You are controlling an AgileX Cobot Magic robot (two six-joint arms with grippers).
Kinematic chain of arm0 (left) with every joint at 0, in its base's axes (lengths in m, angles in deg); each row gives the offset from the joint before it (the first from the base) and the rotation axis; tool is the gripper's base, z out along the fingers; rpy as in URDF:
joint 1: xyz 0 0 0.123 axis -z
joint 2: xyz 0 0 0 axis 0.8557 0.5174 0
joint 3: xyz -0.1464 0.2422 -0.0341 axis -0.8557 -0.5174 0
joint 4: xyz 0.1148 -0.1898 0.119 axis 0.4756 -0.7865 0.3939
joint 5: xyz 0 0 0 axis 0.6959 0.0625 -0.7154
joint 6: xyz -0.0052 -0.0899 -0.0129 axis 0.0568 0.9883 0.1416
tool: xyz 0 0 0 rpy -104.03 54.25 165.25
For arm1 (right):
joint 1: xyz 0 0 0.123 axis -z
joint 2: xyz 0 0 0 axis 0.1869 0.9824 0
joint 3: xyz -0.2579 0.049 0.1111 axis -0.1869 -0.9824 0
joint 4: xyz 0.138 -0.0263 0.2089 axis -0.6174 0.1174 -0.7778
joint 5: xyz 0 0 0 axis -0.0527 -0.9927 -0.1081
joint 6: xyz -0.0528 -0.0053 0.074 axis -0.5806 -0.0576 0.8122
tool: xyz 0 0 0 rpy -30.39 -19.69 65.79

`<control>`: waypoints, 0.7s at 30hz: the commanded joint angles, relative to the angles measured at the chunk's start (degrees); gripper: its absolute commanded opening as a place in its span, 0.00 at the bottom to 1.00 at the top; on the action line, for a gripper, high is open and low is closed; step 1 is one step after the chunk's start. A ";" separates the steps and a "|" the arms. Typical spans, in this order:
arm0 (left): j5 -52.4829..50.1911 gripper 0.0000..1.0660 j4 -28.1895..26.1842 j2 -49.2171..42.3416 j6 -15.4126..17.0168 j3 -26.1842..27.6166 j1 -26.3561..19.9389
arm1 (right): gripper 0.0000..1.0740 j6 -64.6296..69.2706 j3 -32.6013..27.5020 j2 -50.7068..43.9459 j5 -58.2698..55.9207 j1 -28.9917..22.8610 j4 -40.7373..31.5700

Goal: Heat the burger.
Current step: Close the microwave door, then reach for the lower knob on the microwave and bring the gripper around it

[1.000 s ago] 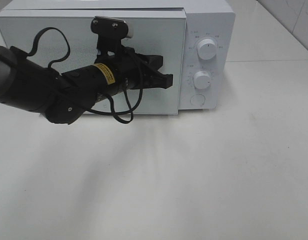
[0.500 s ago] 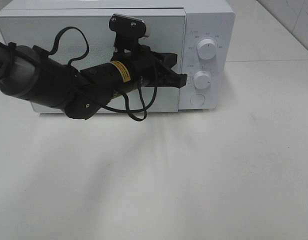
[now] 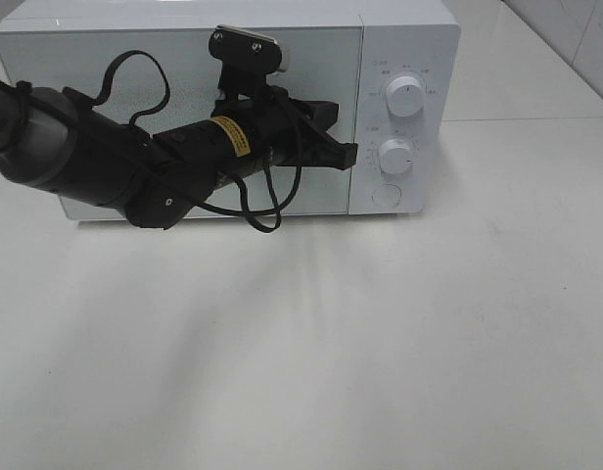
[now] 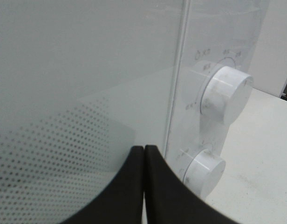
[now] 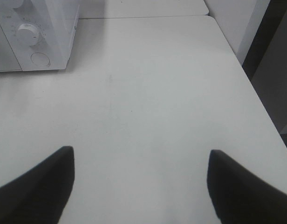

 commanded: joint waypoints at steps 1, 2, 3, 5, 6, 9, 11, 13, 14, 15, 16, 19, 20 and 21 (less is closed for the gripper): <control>-0.80 0.00 -5.33 0.00 1.49 2.12 -2.52 | 0.71 -0.29 -0.06 -1.55 0.46 0.46 0.11; -0.80 0.00 -5.33 0.00 1.49 2.12 -2.52 | 0.71 -0.29 -0.06 -1.55 0.46 0.46 0.11; 0.46 0.00 -4.24 -0.23 1.66 2.12 -2.18 | 0.71 -0.29 -0.06 -1.55 0.46 0.46 0.11; 1.72 0.00 -3.38 -0.52 1.95 2.12 -1.95 | 0.71 -0.29 -0.06 -1.55 0.46 0.46 0.11; 4.76 0.00 -2.29 -1.38 2.58 2.12 -1.49 | 0.71 -0.29 -0.06 -1.55 0.46 0.46 0.11; 10.83 0.00 -0.86 -2.98 2.75 2.01 -0.52 | 0.71 -0.29 -0.06 -1.55 0.46 0.46 0.11; 14.21 0.00 -0.92 -4.30 2.75 1.38 0.34 | 0.71 -0.29 -0.06 -1.55 0.46 0.46 0.11; 16.10 0.00 -0.86 -5.90 2.75 -0.11 0.92 | 0.71 -0.29 -0.06 -1.55 0.46 0.34 0.11; 16.62 0.00 -0.86 -6.82 2.75 -0.86 1.38 | 0.71 -0.29 -0.06 -1.55 0.46 0.34 0.11; 16.62 0.00 -0.86 -6.82 2.75 -0.86 1.38 | 0.71 -0.29 -0.06 -1.55 0.46 0.34 0.11; 17.70 0.00 -0.86 -8.77 2.75 -3.15 2.06 | 0.71 -0.29 -0.06 -1.55 0.46 0.34 0.11; 18.96 0.00 -0.92 -11.86 2.75 -6.59 2.98 | 0.71 -0.29 -0.06 -1.55 0.46 0.34 0.11; 19.31 0.04 -0.92 -13.92 2.75 -9.22 3.44 | 0.71 -0.29 -0.06 -1.55 0.46 0.34 0.11; 19.31 0.04 -0.92 -13.92 2.75 -9.22 3.44 | 0.71 -0.29 -0.06 -1.55 0.46 0.34 0.11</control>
